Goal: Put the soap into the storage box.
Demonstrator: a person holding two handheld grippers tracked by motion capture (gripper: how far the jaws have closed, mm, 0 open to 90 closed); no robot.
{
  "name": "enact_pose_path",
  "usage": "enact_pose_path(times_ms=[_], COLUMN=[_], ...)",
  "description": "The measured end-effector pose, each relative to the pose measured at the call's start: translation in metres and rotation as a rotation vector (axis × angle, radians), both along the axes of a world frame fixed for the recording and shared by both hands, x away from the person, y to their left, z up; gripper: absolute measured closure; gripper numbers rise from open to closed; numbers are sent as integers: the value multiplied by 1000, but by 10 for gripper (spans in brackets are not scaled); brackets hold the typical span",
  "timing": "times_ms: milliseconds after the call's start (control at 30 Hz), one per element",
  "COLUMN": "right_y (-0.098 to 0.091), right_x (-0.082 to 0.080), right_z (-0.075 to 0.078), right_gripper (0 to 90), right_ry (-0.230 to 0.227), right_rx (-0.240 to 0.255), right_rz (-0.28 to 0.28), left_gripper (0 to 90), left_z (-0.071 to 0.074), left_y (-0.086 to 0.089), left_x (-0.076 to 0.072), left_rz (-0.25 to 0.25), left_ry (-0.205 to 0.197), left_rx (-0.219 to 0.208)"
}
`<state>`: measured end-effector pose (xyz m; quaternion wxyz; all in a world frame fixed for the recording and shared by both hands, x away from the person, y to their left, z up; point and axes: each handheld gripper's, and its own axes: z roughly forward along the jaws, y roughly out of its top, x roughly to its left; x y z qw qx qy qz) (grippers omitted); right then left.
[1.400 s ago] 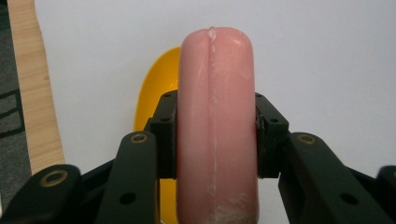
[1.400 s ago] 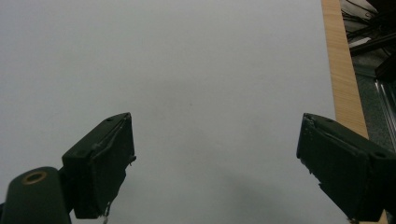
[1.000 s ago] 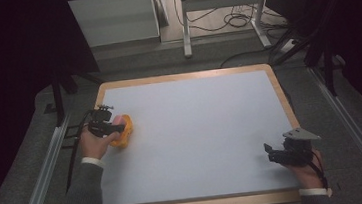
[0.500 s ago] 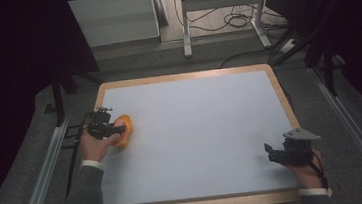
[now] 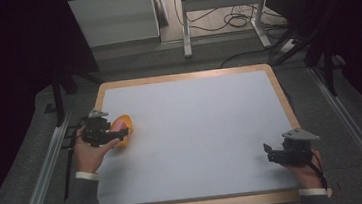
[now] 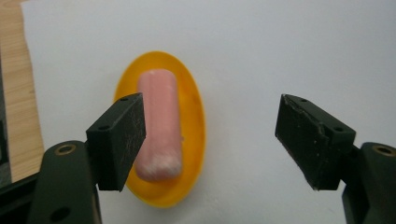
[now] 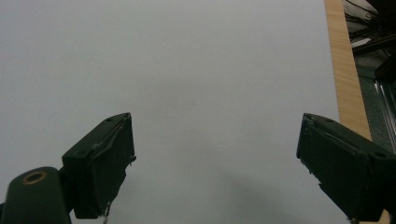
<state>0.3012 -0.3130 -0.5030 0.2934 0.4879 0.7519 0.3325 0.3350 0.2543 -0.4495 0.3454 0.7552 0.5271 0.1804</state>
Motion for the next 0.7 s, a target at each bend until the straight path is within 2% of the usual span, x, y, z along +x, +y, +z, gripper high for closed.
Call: enact_pose_path(times_ms=[200,467,533,633,700], right_y=[0,1,1,1,0], right_x=[0,0,0,0,0], right_z=[0,0,0,0,0], right_gripper=[111,111,111,111,111], right_ry=[-1,1,1,-1,-1], right_rx=[2,-3,-4,-3,-2], right_rz=[-2,1,2,2,1], left_gripper=[254,256,258,256,254], left_z=[-12,-30,-35,-43,-48], left_y=[-4,-8,-10,-12,-11], left_x=[-26,-48,-52,-58,-62], left_rz=[-40,-63,-74,-85,-86], left_ry=[-13,0,8,22,27], left_rx=[-39,-86,-84,-45,-49])
